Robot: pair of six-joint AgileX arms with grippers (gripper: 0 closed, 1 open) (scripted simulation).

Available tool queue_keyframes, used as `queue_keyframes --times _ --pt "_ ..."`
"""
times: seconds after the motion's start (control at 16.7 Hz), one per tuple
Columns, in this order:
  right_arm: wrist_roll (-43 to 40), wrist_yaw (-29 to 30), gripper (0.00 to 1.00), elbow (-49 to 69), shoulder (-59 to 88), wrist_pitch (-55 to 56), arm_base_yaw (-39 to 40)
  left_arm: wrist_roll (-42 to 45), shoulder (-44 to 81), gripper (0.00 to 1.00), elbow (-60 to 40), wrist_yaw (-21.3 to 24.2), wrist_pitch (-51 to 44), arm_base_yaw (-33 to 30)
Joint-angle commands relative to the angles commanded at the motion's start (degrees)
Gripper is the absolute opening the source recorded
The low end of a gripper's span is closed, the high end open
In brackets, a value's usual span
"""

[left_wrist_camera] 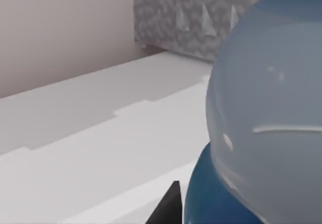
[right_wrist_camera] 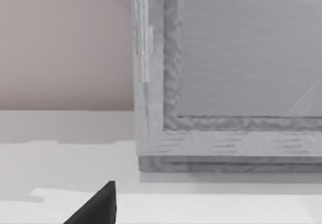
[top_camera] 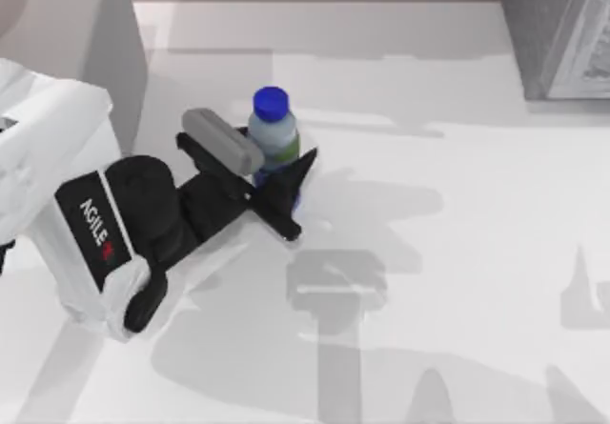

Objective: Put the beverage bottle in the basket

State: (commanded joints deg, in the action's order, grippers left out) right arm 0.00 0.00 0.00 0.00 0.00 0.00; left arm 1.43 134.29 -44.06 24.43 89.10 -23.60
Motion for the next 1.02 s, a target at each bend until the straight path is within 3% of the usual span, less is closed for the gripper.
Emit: queue_keyframes --times 0.24,0.72,1.02 --pt "0.0 0.0 1.00 0.0 0.0 0.0 0.0 0.3 -7.5 0.00 2.5 7.1 -7.3 4.3" --pt "0.0 0.0 1.00 0.0 0.0 0.0 0.0 2.2 -39.3 0.00 7.9 20.4 -29.3 22.6" --pt "0.0 0.0 1.00 0.0 0.0 0.0 0.0 2.6 -52.6 0.00 12.9 30.4 -42.4 31.0"
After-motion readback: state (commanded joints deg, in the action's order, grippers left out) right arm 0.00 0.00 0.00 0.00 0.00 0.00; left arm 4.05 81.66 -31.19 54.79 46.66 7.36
